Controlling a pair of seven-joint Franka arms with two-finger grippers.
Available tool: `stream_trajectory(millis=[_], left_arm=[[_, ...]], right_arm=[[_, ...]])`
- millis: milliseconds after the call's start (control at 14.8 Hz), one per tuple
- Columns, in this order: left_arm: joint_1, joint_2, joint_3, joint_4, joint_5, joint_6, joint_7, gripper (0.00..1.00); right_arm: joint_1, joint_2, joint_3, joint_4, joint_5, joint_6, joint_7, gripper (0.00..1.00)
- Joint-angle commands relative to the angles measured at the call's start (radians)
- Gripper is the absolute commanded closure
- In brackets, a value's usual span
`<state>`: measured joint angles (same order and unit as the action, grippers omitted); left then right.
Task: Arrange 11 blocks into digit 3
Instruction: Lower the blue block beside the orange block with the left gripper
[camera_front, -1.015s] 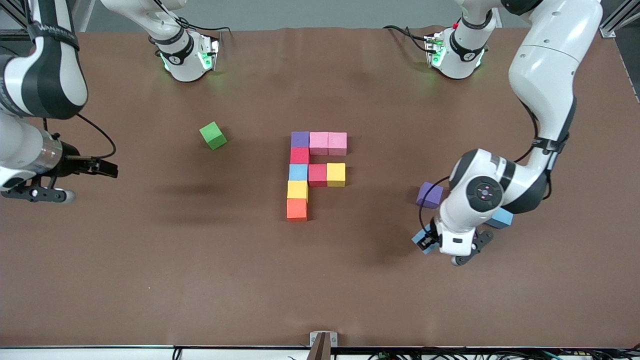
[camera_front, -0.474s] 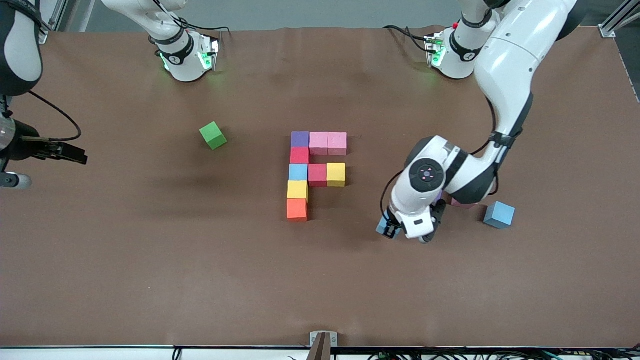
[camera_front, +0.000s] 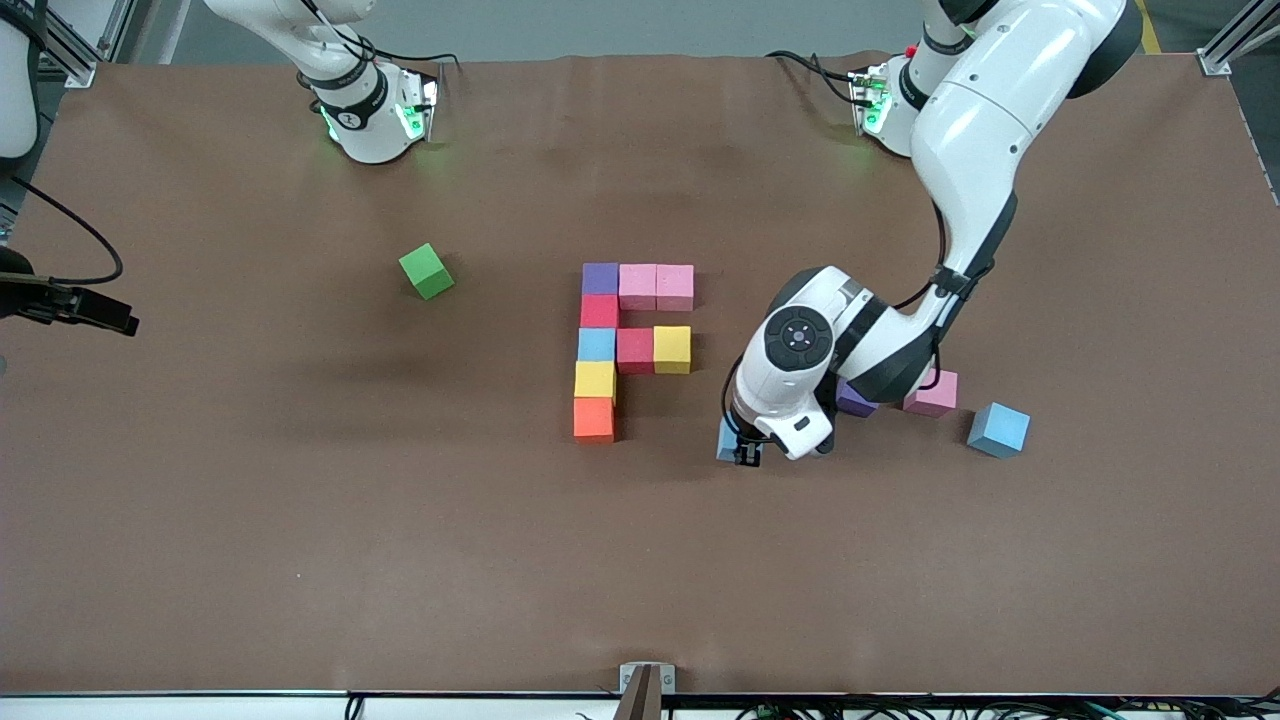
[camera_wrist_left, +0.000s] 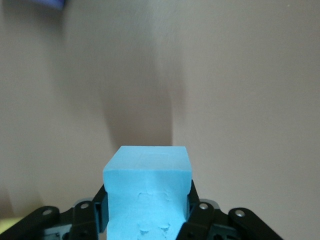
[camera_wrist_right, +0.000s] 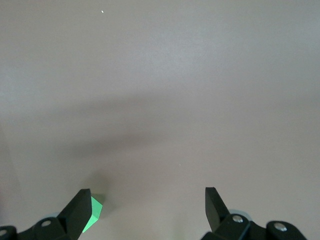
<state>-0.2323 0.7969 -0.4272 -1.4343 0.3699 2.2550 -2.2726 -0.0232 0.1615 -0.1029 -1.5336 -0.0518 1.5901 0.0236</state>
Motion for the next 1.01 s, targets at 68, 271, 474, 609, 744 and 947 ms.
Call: stream_trajectory(millis=[68, 271, 474, 609, 744, 947], left_arm=[[-0.088, 0.093, 0.027, 0.15, -0.003, -0.008, -0.186, 0.53], [-0.137, 0.134, 0.038, 0.186, -0.012, -0.008, -0.244, 0.53], [-0.162, 0.172, 0.036, 0.221, -0.025, 0.0, -0.286, 0.53], [-0.176, 0.188, 0.036, 0.23, -0.026, 0.011, -0.291, 0.53], [-0.185, 0.196, 0.036, 0.239, -0.026, 0.026, -0.289, 0.53], [-0.205, 0.197, 0.036, 0.239, -0.026, 0.038, -0.289, 0.53]], right_arm=[[-0.006, 0.032, 0.014, 0.074, 0.012, -0.024, -0.002, 0.0], [0.017, 0.021, 0.023, 0.101, 0.02, -0.12, 0.002, 0.0], [0.035, 0.016, 0.022, 0.122, 0.018, -0.128, -0.005, 0.0], [0.034, 0.02, 0.02, 0.165, 0.023, -0.149, -0.01, 0.0], [0.032, 0.012, 0.022, 0.167, 0.023, -0.202, -0.014, 0.0], [0.035, -0.019, 0.019, 0.132, 0.027, -0.21, -0.024, 0.0]])
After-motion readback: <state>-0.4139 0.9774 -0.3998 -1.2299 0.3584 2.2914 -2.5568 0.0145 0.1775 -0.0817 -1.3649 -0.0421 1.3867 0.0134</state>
